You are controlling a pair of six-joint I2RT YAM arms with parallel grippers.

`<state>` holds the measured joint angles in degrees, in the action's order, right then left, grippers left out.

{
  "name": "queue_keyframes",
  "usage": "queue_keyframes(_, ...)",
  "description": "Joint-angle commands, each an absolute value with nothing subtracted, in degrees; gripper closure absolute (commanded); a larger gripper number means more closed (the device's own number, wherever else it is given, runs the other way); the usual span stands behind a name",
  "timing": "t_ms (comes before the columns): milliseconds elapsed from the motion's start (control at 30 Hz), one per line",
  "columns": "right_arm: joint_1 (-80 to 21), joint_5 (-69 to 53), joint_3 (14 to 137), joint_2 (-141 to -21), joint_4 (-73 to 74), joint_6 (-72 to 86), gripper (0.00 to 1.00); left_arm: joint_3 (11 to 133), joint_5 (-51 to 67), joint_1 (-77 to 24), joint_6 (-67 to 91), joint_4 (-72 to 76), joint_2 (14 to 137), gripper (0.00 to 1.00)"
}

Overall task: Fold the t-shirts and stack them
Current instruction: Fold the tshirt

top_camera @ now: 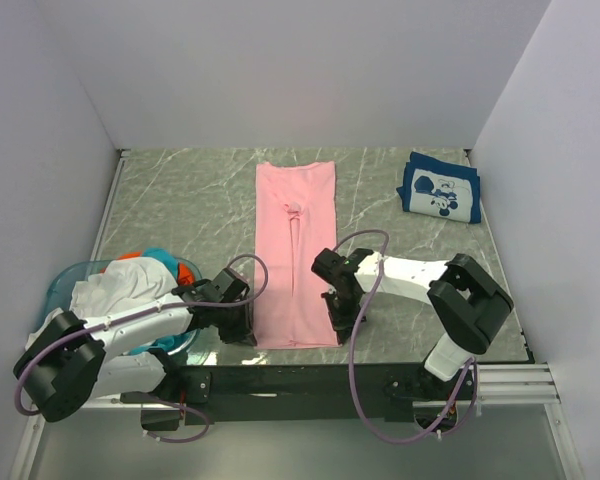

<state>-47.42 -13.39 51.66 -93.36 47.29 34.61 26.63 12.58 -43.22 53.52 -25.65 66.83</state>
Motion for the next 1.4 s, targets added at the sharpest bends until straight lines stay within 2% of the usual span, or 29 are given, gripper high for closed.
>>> queue_keyframes(0,-46.76,-12.83,53.52,-90.62,50.09,33.84,1.00,27.77,10.99,-43.51,53.79,-28.03,64.35,1.00)
queue_keyframes(367,-46.14,-11.43,59.32,-87.54,55.63,34.72,1.00,34.53,5.98,-43.51,52.56,-32.78,59.06,1.00)
queue_keyframes(633,-43.07,-8.00,66.44,-86.75,59.85,34.63,1.00,43.14,0.18,-43.07,49.31,-35.33,62.49,1.00)
queue_keyframes(967,-37.45,-5.36,75.31,-90.08,60.99,31.64,1.00,51.06,-1.58,-38.50,45.53,-33.84,68.99,1.00)
queue_keyframes(1367,-32.26,-3.78,89.02,-100.36,60.91,28.48,1.00,57.39,2.98,-29.97,43.95,-23.21,79.36,1.00)
